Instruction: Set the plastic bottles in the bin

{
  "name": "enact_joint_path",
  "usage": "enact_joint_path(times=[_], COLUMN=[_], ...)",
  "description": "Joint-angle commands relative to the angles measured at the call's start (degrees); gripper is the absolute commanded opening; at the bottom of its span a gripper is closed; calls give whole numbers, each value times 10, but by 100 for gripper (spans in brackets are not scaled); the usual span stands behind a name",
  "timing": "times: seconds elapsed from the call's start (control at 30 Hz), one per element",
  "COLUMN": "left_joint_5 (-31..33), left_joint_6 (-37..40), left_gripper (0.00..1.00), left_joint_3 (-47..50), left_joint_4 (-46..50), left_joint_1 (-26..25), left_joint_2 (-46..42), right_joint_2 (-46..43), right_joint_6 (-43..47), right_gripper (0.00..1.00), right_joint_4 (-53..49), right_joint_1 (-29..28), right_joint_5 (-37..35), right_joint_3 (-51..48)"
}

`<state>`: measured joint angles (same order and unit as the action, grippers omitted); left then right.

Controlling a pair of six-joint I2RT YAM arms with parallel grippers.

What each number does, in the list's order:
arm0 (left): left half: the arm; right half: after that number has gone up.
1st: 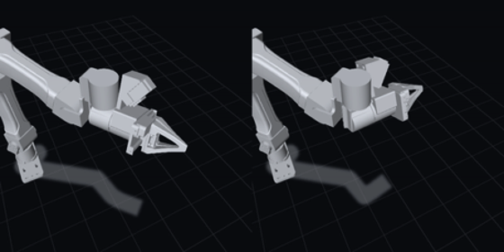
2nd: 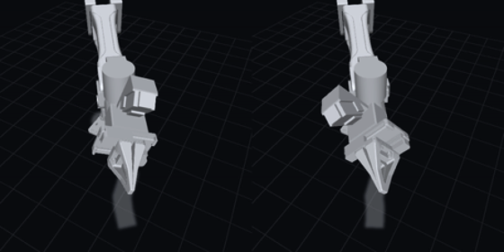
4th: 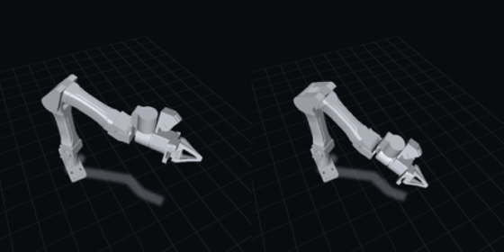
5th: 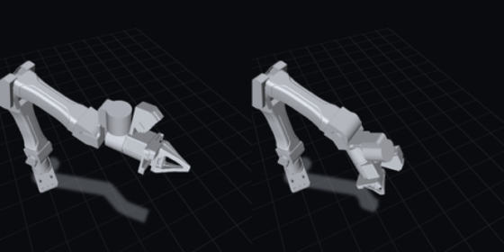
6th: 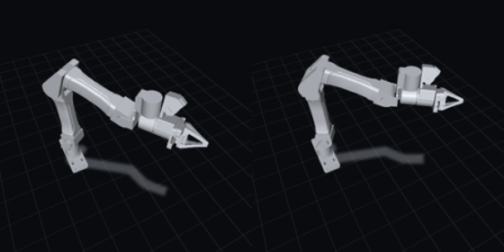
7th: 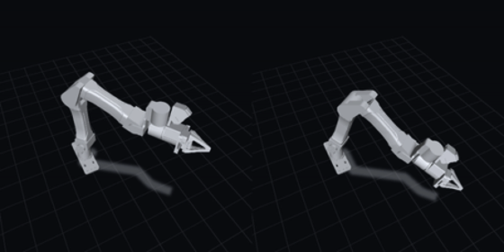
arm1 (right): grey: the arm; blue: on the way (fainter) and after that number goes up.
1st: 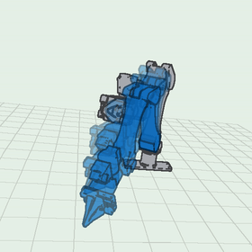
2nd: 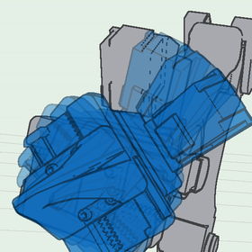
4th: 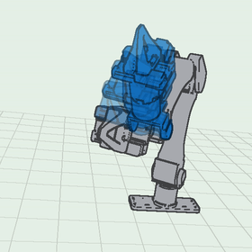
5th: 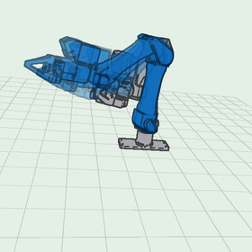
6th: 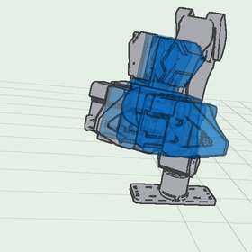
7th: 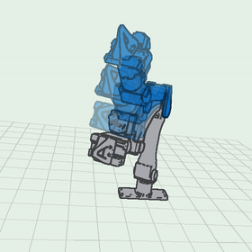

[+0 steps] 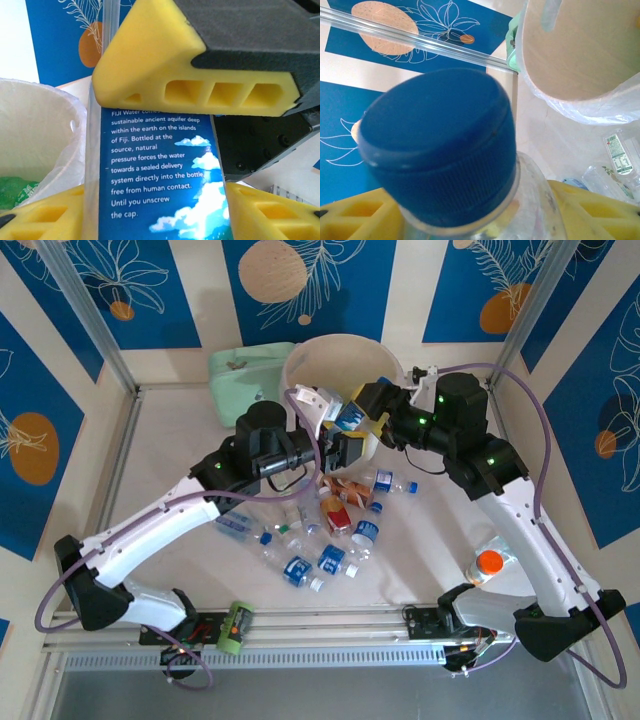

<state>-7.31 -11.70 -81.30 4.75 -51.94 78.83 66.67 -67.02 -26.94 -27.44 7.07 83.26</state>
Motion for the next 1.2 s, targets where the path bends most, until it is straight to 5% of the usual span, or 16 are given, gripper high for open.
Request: enact_joint_path(times=[0.0,0.13,0.27,0.43,0.8,1.17], left_joint_5=[27,42,87,93,70,53], left_joint_6=[8,8,11,15,-1,20], left_gripper=[56,54,55,56,56,57], left_joint_3=[2,-1,-8,-74,-352,-464], left_joint_4=[-17,-6,15,64,163,230], left_joint_1=[-4,-4,1,35,131,183], left_joint_2=[-14,-16,-15,20,226,345], right_joint_2=[-1,-1,-6,-47,-120,-132], right_joint_6=[0,24,66,95,82,93], right_gripper=[70,93,100,99,100,100], right_joint_4=[-8,-64,-181,-246,-296,-308], right_joint_1=[-8,-4,17,64,110,158], right_joint_5=[1,-39,-118,-167,-140,-98], right_joint_3=[19,49,106,110,11,-26])
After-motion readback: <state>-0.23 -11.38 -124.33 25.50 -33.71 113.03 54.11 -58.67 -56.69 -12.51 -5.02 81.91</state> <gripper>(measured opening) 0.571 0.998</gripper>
